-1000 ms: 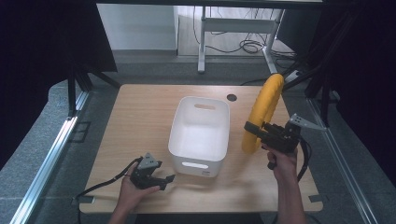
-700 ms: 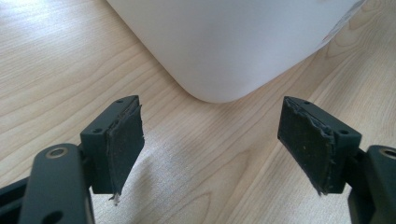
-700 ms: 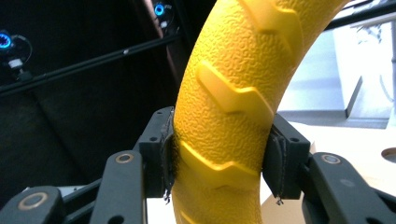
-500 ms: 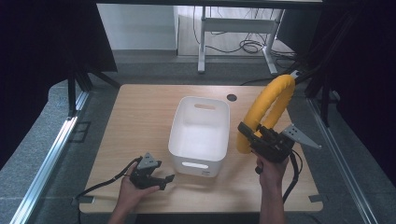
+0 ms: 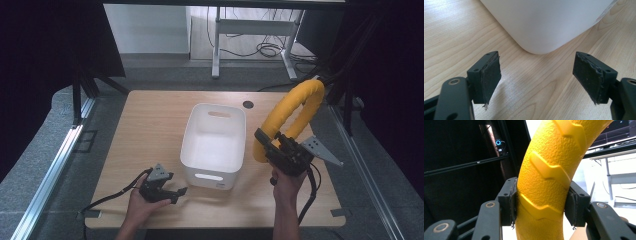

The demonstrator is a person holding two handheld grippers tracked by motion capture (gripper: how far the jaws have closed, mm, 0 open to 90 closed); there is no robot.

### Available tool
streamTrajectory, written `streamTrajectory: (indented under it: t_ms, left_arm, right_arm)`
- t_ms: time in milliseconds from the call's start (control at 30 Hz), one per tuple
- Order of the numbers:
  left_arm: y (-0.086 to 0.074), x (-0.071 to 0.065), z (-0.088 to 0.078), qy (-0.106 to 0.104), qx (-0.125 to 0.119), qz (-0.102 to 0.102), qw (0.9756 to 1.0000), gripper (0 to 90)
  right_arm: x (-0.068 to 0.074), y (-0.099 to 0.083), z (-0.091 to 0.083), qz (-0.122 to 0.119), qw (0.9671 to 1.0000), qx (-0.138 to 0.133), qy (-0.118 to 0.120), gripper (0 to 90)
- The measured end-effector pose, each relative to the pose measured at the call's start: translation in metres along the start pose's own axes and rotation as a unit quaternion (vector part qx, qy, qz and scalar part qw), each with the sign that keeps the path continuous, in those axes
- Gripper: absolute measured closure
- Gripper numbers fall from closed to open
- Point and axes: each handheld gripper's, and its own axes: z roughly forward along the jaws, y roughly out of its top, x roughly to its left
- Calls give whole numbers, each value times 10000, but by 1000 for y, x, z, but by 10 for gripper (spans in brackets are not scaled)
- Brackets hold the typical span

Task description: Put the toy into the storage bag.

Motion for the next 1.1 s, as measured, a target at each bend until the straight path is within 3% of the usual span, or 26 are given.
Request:
streamTrajectory:
  t_ms: [267,567,1100]
  left_arm:
    - [0,0,1,-7,35,7,10000,225]
    - [0,0,1,-2,58,6,10000,224]
    - [0,0,0,21,21,-19,10000,227]
  right_arm:
    - [3,7,2,-136,9997,-150,-117,500]
    - [24,23,13,-408,9987,-298,84,500]
    - [43,36,36,-529,9975,-345,313,500]
